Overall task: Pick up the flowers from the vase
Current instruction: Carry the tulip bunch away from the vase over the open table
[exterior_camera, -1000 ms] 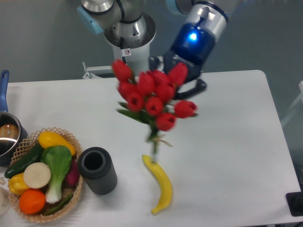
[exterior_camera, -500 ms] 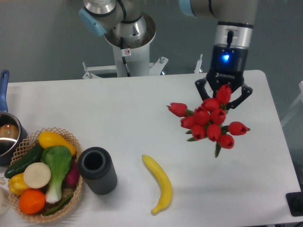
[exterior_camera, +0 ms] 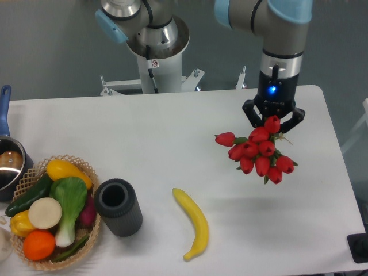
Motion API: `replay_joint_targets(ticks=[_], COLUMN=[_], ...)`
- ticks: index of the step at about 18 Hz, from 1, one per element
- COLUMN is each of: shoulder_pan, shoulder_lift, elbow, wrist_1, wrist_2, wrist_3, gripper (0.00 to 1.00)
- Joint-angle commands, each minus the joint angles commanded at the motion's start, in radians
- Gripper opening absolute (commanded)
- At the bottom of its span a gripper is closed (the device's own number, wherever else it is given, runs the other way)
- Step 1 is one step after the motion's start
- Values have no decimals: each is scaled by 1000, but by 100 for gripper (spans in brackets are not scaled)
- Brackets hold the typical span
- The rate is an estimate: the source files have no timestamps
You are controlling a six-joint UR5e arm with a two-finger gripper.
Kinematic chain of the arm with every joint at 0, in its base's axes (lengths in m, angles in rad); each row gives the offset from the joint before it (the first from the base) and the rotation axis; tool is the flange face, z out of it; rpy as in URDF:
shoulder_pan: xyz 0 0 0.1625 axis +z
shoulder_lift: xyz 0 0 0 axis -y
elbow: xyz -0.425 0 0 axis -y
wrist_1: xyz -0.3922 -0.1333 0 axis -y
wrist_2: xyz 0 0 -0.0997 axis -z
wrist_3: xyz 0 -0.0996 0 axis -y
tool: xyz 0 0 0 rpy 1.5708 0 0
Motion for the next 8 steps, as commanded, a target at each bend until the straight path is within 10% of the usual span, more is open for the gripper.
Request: replay_joint_targets(ticks=[8], shoulder_pan=[-41], shoulder_lift=[-11], elbow=[-23], wrist_1=[9], wrist_2=[94], wrist_3=[0], gripper=[6])
